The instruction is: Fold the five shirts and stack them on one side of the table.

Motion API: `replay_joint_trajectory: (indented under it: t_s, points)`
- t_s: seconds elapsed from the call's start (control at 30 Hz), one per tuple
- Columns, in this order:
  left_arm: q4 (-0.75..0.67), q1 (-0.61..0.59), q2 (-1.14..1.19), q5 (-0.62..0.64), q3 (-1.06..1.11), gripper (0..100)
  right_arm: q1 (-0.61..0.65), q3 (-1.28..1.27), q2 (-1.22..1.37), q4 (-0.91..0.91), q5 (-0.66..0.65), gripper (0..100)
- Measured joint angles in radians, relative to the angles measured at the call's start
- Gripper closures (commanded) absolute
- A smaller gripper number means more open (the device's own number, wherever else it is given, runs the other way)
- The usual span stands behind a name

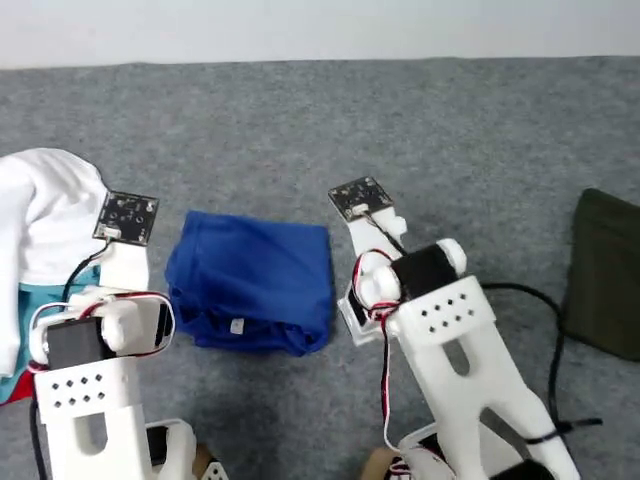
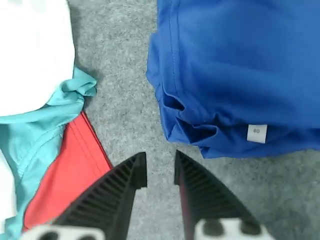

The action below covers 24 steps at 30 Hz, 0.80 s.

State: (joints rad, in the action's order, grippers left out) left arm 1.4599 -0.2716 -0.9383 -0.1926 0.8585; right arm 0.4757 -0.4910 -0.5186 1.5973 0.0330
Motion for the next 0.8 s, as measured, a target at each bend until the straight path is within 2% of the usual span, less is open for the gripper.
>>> replay_joint_trajectory:
  t_s: [0.17, 0.37, 0.53, 0.8]
  points:
    - [-0.037, 0.0, 0.0, 0.02, 0.043, 88, 0.091, 0.0, 0.078, -0.117, 0.011, 83.4]
    - [-0.157, 0.0, 0.0, 0.02, 0.164, 88, 0.233, 0.0, 0.229, -0.193, 0.149, 83.4]
    - [-0.198, 0.0, 0.0, 0.02, 0.187, 88, 0.33, 0.0, 0.339, -0.253, 0.176, 83.4]
    - [-0.201, 0.0, 0.0, 0.02, 0.187, 88, 0.35, 0.0, 0.44, -0.358, 0.176, 83.7]
